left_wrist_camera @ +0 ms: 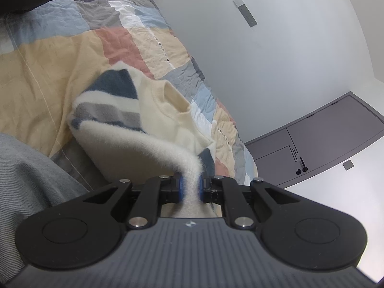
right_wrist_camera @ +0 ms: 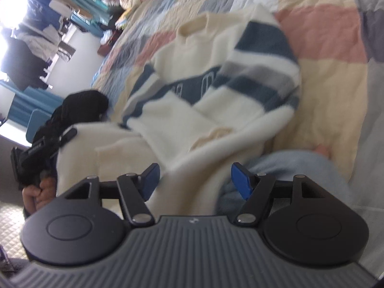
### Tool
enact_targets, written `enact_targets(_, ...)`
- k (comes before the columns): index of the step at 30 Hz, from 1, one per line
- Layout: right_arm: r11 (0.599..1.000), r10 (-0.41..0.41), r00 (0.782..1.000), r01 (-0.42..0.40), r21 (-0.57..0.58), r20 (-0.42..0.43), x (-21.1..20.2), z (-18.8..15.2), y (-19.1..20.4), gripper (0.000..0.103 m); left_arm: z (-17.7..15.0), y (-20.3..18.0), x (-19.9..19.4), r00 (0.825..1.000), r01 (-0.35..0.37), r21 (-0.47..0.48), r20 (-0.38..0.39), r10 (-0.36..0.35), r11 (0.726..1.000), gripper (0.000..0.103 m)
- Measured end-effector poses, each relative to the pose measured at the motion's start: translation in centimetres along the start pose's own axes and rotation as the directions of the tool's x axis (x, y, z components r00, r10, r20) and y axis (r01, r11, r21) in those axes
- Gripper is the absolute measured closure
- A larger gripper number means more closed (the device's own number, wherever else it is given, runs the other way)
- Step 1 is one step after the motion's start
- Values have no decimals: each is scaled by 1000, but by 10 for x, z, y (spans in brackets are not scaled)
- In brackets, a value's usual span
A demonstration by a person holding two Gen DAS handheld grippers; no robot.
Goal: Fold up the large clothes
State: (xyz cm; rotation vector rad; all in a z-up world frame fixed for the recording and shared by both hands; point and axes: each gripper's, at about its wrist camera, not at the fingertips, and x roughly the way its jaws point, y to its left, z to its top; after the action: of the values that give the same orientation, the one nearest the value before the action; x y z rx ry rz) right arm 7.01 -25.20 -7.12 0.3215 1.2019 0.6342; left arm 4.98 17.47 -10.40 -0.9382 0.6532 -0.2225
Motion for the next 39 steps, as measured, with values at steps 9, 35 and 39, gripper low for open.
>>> enact_targets(9, 990, -88, 996, 84, -116, -32, 16, 4, 16, 87, 7, -1, 3, 1000, 22, -7, 7, -22, 1000, 90)
enact_targets(35, 948, -281, 871, 185, 260, 404, 128, 284, -84, 95, 213, 50, 248, 986, -53, -33, 155, 57, 998, 89)
enact_targets(39, 944, -316, 864, 245, 222, 391, 175, 293, -100, 95, 222, 73, 294, 982, -132, 22, 137, 128, 991, 89)
